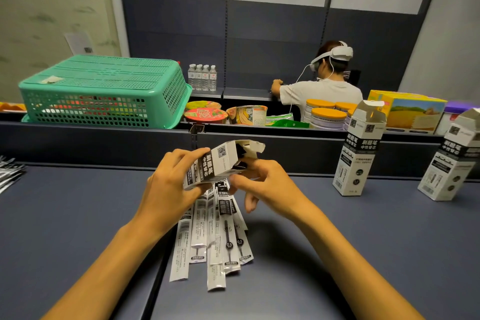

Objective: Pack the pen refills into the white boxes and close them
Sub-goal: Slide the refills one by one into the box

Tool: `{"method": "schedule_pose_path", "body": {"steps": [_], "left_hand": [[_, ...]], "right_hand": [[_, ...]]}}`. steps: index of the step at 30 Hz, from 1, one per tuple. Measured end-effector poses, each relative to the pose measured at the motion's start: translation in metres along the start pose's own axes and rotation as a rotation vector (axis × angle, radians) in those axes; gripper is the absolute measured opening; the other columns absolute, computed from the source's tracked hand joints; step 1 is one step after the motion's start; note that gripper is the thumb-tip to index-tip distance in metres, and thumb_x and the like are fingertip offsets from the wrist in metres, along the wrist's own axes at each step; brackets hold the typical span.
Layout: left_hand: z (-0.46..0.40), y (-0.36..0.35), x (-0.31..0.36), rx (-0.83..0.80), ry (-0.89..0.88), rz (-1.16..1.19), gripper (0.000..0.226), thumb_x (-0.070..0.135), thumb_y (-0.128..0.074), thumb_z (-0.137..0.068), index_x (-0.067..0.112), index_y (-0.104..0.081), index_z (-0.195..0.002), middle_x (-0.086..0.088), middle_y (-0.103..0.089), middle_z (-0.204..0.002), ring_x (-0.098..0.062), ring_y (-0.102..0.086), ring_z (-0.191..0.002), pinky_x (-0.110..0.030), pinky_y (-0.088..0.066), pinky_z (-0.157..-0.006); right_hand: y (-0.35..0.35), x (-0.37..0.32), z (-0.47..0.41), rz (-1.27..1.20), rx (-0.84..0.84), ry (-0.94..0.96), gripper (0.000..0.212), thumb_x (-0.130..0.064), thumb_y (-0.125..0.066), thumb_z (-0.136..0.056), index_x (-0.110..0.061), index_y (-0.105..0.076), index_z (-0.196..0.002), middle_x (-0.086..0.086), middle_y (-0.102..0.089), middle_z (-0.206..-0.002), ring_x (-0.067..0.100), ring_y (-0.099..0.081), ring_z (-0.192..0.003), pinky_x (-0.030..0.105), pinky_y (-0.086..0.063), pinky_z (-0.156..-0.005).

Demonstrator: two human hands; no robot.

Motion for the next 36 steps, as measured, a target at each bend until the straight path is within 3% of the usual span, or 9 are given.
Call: {"method": "schedule_pose_path", "body": {"steps": [5, 10, 15, 17, 20, 25, 28, 32, 36], "left_hand": [[0.000, 0.000, 0.002, 0.000, -0.001, 0.008, 0.073, 0.017, -0.084, -0.071, 0.028, -0.051, -0.135, 0.007, -0.055, -0.108, -0.009, -0.052, -0.098, -0.035, -0.056, -0.072], [0.000, 0.002, 0.002, 0.018, -0.002, 0.004, 0.074, 0.017, -0.084, -0.070, 0.027, -0.051, -0.135, 0.006, -0.056, -0.107, -0.012, -0.053, -0.097, -0.036, -0.056, -0.071], [0.001, 0.001, 0.003, -0.001, -0.044, -0.004, 0.074, 0.013, -0.085, -0.069, 0.027, -0.052, -0.134, 0.005, -0.056, -0.107, -0.011, -0.052, -0.096, -0.031, -0.055, -0.071], [0.001, 0.000, 0.003, -0.012, -0.058, -0.011, 0.074, 0.012, -0.084, -0.069, 0.026, -0.052, -0.134, 0.004, -0.055, -0.107, -0.009, -0.051, -0.095, -0.025, -0.052, -0.071], [0.000, 0.000, 0.003, -0.005, -0.045, 0.000, 0.073, 0.014, -0.084, -0.070, 0.026, -0.052, -0.134, 0.004, -0.055, -0.107, -0.010, -0.052, -0.095, -0.027, -0.053, -0.071], [-0.001, 0.001, 0.001, 0.012, -0.007, 0.010, 0.073, 0.015, -0.084, -0.071, 0.026, -0.051, -0.135, 0.005, -0.056, -0.108, -0.011, -0.054, -0.097, -0.033, -0.056, -0.072], [-0.001, 0.001, -0.001, 0.018, 0.015, 0.007, 0.074, 0.016, -0.083, -0.071, 0.028, -0.049, -0.136, 0.006, -0.056, -0.108, -0.012, -0.054, -0.098, -0.039, -0.057, -0.071], [-0.001, 0.001, -0.002, 0.013, 0.032, 0.005, 0.073, 0.020, -0.083, -0.072, 0.029, -0.049, -0.136, 0.007, -0.056, -0.108, -0.011, -0.053, -0.097, -0.041, -0.056, -0.069], [-0.001, 0.001, -0.003, 0.013, 0.044, 0.015, 0.073, 0.019, -0.083, -0.072, 0.029, -0.049, -0.136, 0.007, -0.056, -0.109, -0.009, -0.052, -0.099, -0.038, -0.056, -0.073]], "right_hand": [[0.005, -0.001, 0.000, -0.160, -0.074, -0.026, 0.032, -0.012, -0.068, -0.090, -0.011, -0.062, -0.122, 0.027, -0.068, -0.084, 0.039, -0.056, -0.057, 0.027, -0.052, -0.046], [0.004, 0.000, 0.001, -0.157, -0.073, -0.027, 0.032, -0.012, -0.067, -0.091, -0.005, -0.062, -0.121, 0.021, -0.073, -0.086, 0.031, -0.059, -0.051, 0.028, -0.054, -0.049], [-0.004, -0.003, 0.004, 0.082, -0.150, -0.042, 0.029, -0.025, -0.066, -0.092, -0.033, -0.057, -0.119, -0.002, -0.075, -0.085, 0.017, -0.066, -0.053, 0.031, -0.056, -0.055], [-0.006, -0.004, 0.003, 0.113, -0.158, -0.046, 0.033, -0.025, -0.066, -0.092, -0.036, -0.053, -0.121, -0.013, -0.070, -0.090, 0.016, -0.068, -0.056, 0.033, -0.058, -0.056], [-0.005, -0.006, 0.004, 0.194, -0.153, -0.020, 0.034, -0.031, -0.064, -0.093, -0.037, -0.048, -0.123, -0.011, -0.070, -0.089, 0.013, -0.066, -0.053, 0.027, -0.057, -0.058], [-0.003, -0.008, 0.006, 0.124, 0.042, 0.122, 0.033, -0.020, -0.065, -0.093, -0.018, -0.055, -0.125, 0.004, -0.073, -0.084, 0.014, -0.063, -0.049, 0.029, -0.054, -0.052], [0.000, -0.007, 0.007, 0.091, 0.175, 0.198, 0.017, -0.014, -0.062, -0.095, -0.008, -0.061, -0.111, 0.002, -0.071, -0.075, 0.015, -0.060, -0.045, 0.029, -0.051, -0.047], [0.004, -0.006, 0.008, 0.143, 0.202, 0.243, 0.019, -0.017, -0.061, -0.096, -0.019, -0.065, -0.115, 0.002, -0.072, -0.073, 0.018, -0.060, -0.043, 0.034, -0.055, -0.050], [0.008, -0.002, 0.007, 0.150, 0.280, 0.238, 0.031, -0.018, -0.059, -0.097, -0.024, -0.057, -0.127, 0.000, -0.073, -0.075, 0.017, -0.059, -0.043, 0.029, -0.053, -0.051]]}}
Point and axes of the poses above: each hand's wrist, its own z-axis away from the middle knuckle, its own y-axis out of the back of the hand, x = y × z, the point moved 1 cm from there along -z, towards the middle knuckle
